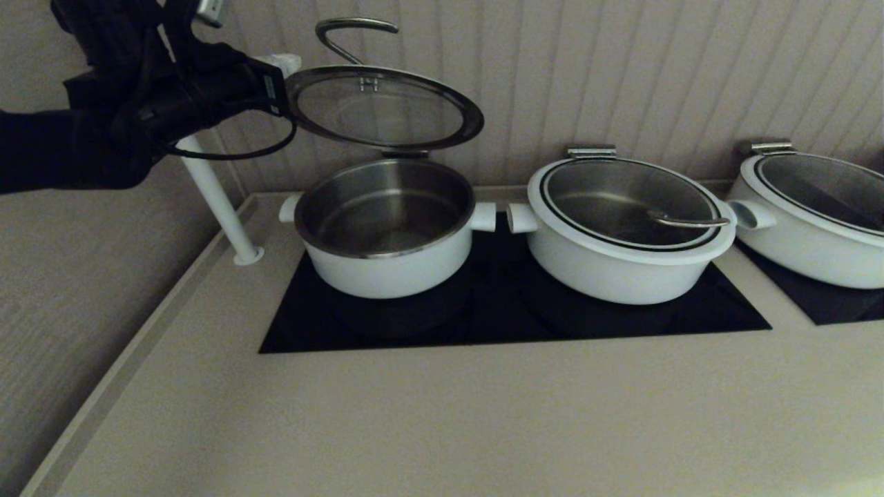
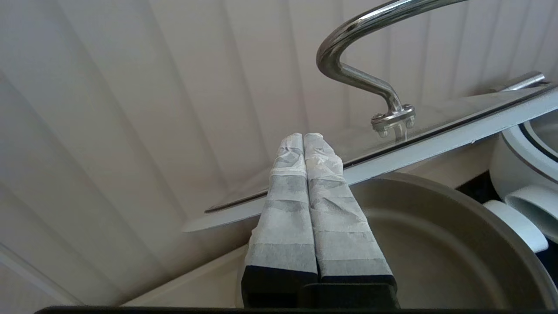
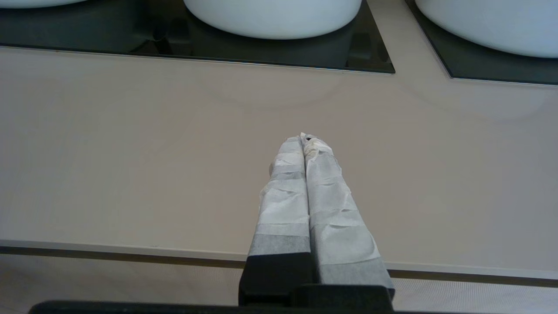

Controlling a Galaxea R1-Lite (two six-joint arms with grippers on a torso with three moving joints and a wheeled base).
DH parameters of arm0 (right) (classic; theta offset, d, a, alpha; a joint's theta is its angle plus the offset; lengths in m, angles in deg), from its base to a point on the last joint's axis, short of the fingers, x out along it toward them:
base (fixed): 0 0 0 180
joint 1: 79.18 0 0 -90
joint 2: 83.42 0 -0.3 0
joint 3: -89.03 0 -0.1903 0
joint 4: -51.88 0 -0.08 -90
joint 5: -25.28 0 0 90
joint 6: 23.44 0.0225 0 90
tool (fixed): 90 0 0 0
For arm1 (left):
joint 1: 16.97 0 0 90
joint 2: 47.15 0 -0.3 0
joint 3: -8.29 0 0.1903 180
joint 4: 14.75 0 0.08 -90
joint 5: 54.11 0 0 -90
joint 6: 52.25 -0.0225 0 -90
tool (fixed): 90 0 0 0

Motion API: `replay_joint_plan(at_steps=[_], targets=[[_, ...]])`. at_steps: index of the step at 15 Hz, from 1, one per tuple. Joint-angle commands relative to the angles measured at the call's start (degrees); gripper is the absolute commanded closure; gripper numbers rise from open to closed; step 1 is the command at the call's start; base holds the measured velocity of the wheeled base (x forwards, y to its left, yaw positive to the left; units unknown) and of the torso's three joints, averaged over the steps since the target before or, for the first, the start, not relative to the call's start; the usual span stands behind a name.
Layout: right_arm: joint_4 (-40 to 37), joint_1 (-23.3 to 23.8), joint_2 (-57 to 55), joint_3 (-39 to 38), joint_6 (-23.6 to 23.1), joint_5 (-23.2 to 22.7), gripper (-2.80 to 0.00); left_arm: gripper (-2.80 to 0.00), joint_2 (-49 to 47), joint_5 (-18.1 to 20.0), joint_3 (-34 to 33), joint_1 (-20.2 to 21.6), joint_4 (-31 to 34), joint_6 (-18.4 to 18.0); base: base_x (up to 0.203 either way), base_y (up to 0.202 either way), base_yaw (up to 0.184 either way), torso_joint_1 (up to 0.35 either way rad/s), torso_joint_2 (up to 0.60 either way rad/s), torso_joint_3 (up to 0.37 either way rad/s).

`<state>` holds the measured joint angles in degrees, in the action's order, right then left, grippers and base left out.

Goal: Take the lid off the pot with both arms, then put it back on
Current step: Close the pot lid

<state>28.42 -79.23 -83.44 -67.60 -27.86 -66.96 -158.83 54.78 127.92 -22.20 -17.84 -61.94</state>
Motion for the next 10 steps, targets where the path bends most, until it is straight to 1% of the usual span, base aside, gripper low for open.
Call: replay_joint_plan(at_steps=[1,3,7,10], targets=[[0.0,0.0,-0.1,0.0,-0.1,-0.1,0.00,0.00,0.6,0.0,-1.4,0.0,-0.3,-0.1,0.000,0.000,0.000,0.000,0.00,0.000],[0.0,0.0,0.0,0.0,-0.1,0.0,0.00,0.00,1.3,0.0,-3.0,0.0,-0.3,-0.4,0.000,0.000,0.000,0.000,0.00,0.000],[0.0,0.0,0.0,0.0,-0.1,0.0,0.00,0.00,1.8,0.1,-3.9,0.0,-0.3,-0.5,0.000,0.000,0.000,0.000,0.00,0.000],[0.0,0.0,0.0,0.0,-0.1,0.0,0.00,0.00,2.9,0.0,-6.4,0.0,-0.3,-0.8,0.000,0.000,0.000,0.000,0.00,0.000]])
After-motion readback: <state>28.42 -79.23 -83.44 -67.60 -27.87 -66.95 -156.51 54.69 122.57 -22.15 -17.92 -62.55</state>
